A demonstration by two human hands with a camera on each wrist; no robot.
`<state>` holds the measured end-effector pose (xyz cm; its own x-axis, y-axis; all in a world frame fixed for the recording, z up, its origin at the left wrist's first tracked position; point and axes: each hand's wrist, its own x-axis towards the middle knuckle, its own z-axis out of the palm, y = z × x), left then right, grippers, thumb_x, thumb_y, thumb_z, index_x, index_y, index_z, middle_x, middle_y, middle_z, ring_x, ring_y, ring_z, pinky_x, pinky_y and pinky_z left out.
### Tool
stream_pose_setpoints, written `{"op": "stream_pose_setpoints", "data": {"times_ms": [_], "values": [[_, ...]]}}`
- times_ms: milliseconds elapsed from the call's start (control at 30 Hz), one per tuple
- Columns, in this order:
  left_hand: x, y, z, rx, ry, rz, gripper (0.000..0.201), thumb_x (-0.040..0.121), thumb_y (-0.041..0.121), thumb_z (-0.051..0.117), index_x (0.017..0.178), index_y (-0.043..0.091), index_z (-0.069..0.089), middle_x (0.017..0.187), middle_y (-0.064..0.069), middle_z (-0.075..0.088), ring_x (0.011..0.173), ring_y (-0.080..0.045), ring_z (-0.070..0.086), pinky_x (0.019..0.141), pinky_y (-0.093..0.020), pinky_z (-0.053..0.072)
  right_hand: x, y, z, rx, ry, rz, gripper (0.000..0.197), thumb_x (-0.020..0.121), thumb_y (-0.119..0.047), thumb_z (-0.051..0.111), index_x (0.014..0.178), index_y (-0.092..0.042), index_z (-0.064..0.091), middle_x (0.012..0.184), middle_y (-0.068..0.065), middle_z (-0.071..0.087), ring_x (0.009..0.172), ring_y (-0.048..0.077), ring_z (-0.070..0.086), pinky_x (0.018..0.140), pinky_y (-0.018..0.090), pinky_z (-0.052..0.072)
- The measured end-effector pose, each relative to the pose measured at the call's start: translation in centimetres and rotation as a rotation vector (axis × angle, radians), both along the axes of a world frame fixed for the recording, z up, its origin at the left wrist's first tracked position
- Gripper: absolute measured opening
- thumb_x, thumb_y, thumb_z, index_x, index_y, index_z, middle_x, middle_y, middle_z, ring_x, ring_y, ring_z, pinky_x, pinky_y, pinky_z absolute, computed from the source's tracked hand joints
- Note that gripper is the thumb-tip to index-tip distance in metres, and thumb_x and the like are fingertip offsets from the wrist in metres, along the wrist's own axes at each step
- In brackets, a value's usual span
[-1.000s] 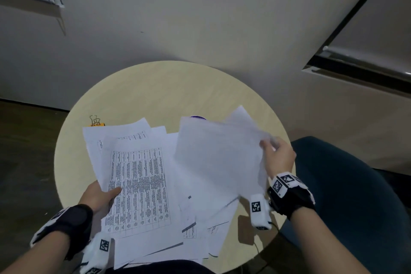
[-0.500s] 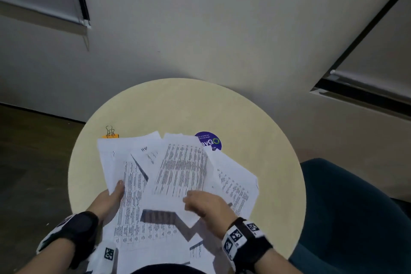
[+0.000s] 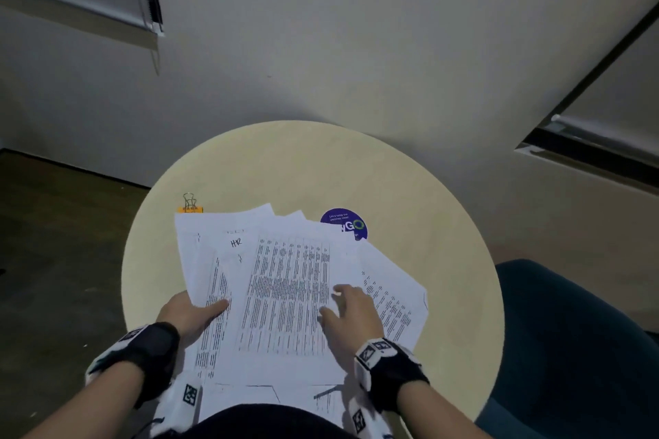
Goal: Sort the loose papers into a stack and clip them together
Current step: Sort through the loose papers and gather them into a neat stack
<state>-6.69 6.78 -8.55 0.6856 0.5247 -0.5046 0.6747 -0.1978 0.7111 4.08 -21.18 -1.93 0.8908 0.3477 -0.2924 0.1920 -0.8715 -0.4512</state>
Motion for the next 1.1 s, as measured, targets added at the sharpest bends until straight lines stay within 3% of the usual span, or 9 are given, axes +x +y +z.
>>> {"op": "stream_pose_setpoints", "data": {"times_ms": [100,200,300,367,567,700,800,900,1100], "values": [[0.1,0.6,-0.6,0.006,0.037,-0.005,0.038,0.074,0.043,0.077,0.098,0.015,0.071,0.096,-0.006,0.074,0.084,-0.026,0.067,0.080,-0.034,0.053,0.7,-0.6,-0.3,-0.066,0.189,-0.237,0.095,0.073,-0.068,0.051,0.149,-0.020,0.022,0.151,0.003,0.027,0.138,0.025,0.031,0.104,0.041,0.037],[0.2,0.5,-0.4,0.011,0.028,-0.013,0.036,0.073,0.040,0.078,0.096,0.015,0.069,0.094,-0.005,0.073,0.084,-0.026,0.067,0.082,-0.036,0.053,1.3,0.2,-0.4,0.018,0.281,-0.307,0.089,0.071,-0.063,0.060,0.142,-0.017,0.032,0.139,0.006,0.043,0.118,0.024,0.051,0.087,0.035,0.048],[0.1,0.0,-0.2,0.027,0.014,0.019,0.033,0.075,0.036,0.078,0.100,0.015,0.068,0.096,-0.005,0.071,0.089,-0.028,0.065,0.079,-0.032,0.050,2.0,1.0,-0.3,-0.022,0.230,-0.235,0.032,0.075,-0.042,0.067,0.080,-0.015,0.050,0.077,0.000,0.051,0.058,0.012,0.045,0.051,0.025,0.034],[0.0,-0.1,-0.1,0.030,0.012,0.025,0.034,0.076,0.036,0.077,0.102,0.016,0.067,0.097,-0.004,0.070,0.091,-0.028,0.065,0.079,-0.032,0.050,2.4,1.1,-0.3,-0.086,0.275,-0.179,0.034,0.079,-0.035,0.065,0.063,-0.016,0.043,0.060,-0.002,0.044,0.047,0.012,0.039,0.047,0.023,0.030],[0.1,0.0,0.1,0.024,0.017,0.041,0.035,0.075,0.039,0.077,0.100,0.017,0.068,0.101,-0.005,0.072,0.090,-0.027,0.065,0.077,-0.031,0.048,3.9,-0.5,0.5,-0.034,0.275,-0.201,0.009,0.092,-0.017,0.054,0.085,-0.012,0.051,0.076,0.001,0.051,0.058,0.011,0.045,0.047,0.019,0.030],[0.1,-0.1,0.4,0.019,0.026,0.041,0.035,0.076,0.040,0.076,0.100,0.017,0.067,0.099,-0.004,0.072,0.090,-0.027,0.064,0.077,-0.031,0.048,4.3,-2.3,0.9,0.045,0.035,-0.341,0.022,0.085,-0.017,0.063,0.070,-0.017,0.046,0.066,-0.003,0.048,0.057,0.013,0.042,0.051,0.025,0.031],[0.0,-0.2,0.5,0.016,0.028,0.039,0.032,0.077,0.040,0.076,0.098,0.017,0.067,0.097,-0.004,0.072,0.086,-0.026,0.064,0.074,-0.031,0.048,4.8,-3.0,1.0,0.109,0.015,-0.357,0.016,0.091,-0.015,0.058,0.075,-0.015,0.061,0.070,0.001,0.062,0.067,0.020,0.055,0.060,0.027,0.040],[0.0,-0.3,0.5,0.011,0.021,0.046,0.031,0.078,0.041,0.074,0.097,0.017,0.067,0.097,-0.005,0.072,0.085,-0.025,0.064,0.073,-0.031,0.048,4.7,-3.0,0.6,0.104,0.074,-0.422,0.023,0.093,-0.007,0.052,0.071,-0.010,0.053,0.066,0.001,0.053,0.059,0.018,0.045,0.052,0.025,0.031],[0.2,-0.5,0.6,-0.044,0.009,0.135,0.046,0.084,0.055,0.061,0.110,0.017,0.067,0.110,-0.005,0.070,0.098,-0.029,0.062,0.079,-0.031,0.045,2.9,-0.1,-0.4,-0.098,0.354,-0.014,0.040,0.087,-0.004,0.048,0.056,-0.017,0.027,0.054,0.000,0.031,0.046,0.012,0.030,0.045,0.019,0.024]]}}
